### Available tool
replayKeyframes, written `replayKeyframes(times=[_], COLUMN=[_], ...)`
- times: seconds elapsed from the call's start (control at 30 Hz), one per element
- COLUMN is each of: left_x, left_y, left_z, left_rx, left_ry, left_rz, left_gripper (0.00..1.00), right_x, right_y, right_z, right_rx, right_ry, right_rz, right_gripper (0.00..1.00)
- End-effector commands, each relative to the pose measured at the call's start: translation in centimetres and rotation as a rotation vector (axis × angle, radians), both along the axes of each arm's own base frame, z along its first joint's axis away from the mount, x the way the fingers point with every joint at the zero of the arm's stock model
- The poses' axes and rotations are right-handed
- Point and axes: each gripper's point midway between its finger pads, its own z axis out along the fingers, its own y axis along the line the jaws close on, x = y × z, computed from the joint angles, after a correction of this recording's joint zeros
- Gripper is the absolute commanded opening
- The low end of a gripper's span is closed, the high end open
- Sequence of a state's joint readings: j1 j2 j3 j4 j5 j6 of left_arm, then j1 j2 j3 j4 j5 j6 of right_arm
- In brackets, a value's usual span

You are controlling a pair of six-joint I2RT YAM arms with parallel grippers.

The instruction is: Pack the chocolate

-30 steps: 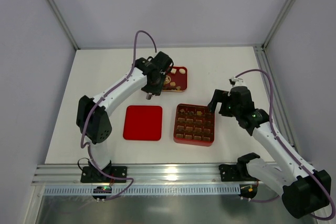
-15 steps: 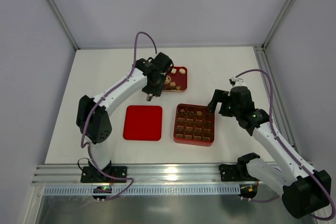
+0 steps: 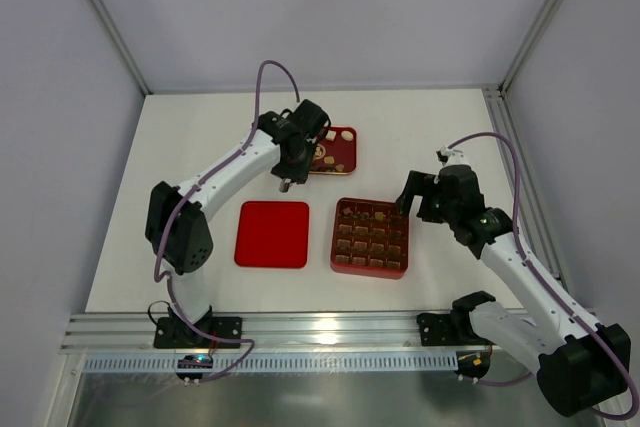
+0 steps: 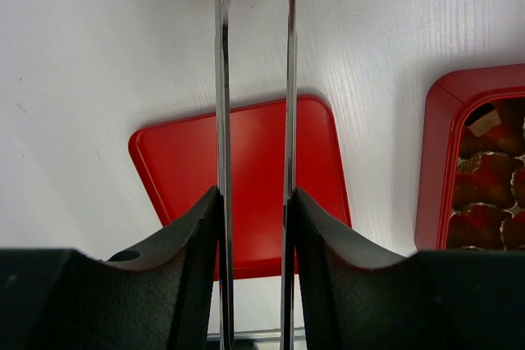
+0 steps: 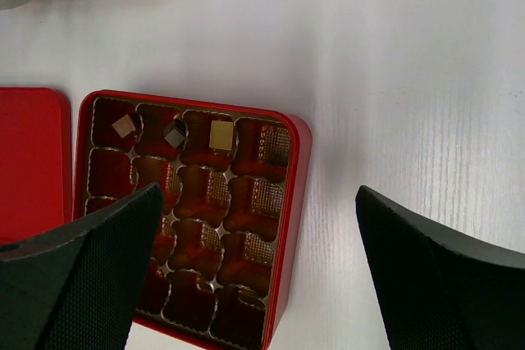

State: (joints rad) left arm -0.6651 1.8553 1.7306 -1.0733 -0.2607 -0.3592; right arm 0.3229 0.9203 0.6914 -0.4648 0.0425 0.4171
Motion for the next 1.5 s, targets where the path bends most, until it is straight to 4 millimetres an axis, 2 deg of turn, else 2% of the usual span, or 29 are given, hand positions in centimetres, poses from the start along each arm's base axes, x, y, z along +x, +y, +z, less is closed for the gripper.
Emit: replayKeyframes(times=[0.0, 0.73, 1.13, 1.47], left_x=[0.6, 1.9, 2.3, 3.4], left_y=[-0.3, -1.4, -1.1, -1.3], left_z=[1.2, 1.0, 0.7, 2.1], left_rx=[-0.035, -0.037, -0.036, -0.037], left_ry=[-0.040, -0.036, -0.030, -0.062], left_rz=[-0.004, -0.019, -0.008, -0.018], left_gripper=[0.38, 0.36, 0.35, 0.29], right_x=[0.7, 0.8, 0.8, 0.7], right_y=[-0.2, -0.2, -0.2, -0.3], right_z=[0.8, 0.5, 0.4, 0.4], right_rx=[0.005, -0.002, -0.003, -0.007], right_ry=[-0.039, -0.033, -0.029, -0.030], right_rz=[-0.015, -0.016, -0.016, -0.021], right_gripper=[1.00, 1.00, 1.00, 1.00])
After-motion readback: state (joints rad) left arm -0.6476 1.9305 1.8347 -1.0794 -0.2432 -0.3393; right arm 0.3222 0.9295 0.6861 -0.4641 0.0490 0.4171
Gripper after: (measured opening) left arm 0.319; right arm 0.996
